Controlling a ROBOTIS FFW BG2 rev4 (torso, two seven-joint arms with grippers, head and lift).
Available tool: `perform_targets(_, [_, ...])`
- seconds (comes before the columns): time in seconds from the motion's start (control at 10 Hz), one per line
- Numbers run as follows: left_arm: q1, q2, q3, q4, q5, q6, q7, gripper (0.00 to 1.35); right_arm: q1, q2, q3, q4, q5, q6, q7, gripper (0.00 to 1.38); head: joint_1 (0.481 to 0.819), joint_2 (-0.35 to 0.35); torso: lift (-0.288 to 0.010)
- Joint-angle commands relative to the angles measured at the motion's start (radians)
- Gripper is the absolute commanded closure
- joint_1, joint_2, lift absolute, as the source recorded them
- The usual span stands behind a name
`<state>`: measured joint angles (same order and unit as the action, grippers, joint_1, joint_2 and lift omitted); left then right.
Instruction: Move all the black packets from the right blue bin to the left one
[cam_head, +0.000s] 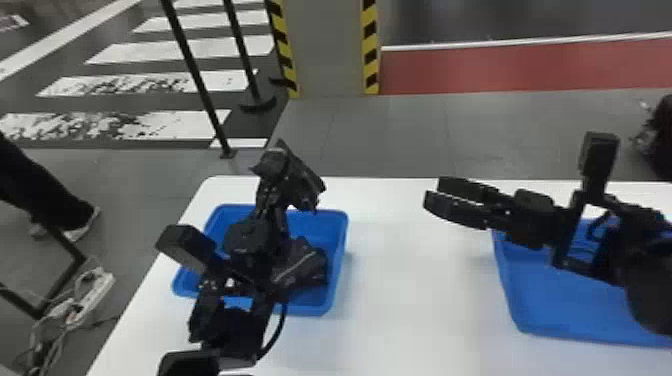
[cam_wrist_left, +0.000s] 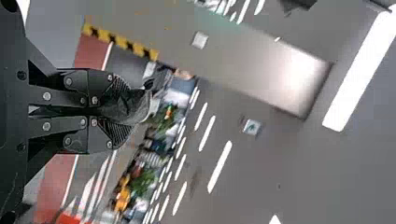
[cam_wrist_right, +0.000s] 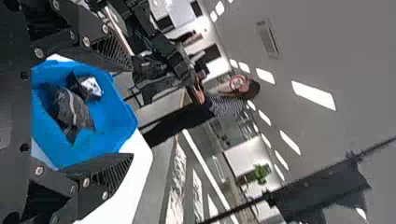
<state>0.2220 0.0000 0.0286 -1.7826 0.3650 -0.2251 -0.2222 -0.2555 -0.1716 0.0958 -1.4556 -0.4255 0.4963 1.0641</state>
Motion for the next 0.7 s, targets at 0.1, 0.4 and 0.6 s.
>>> perform_targets(0.1, [-0.016, -0.003, 0.002, 0.162, -0.126, -0.219, 0.119, 1.22, 0.089, -0.003, -0.096, -0.08, 0.025, -0.001, -0.03, 0.11, 0.692, 0.181, -0.11])
perform_targets(0.4, [-0.036, -0.003, 0.005, 0.218, -0.179, -0.325, 0.181, 1.22, 0.118, -0.013, -0.108, -0.104, 0.033, -0.001, -0.055, 0.11, 0.695, 0.18, -0.11])
perform_targets(0.6, [-0.038, -0.003, -0.022, 0.255, -0.1, -0.379, 0.188, 0.69, 0.113, -0.013, -0.108, -0.102, 0.034, -0.006, -0.055, 0.11, 0.695, 0.18, -0.11])
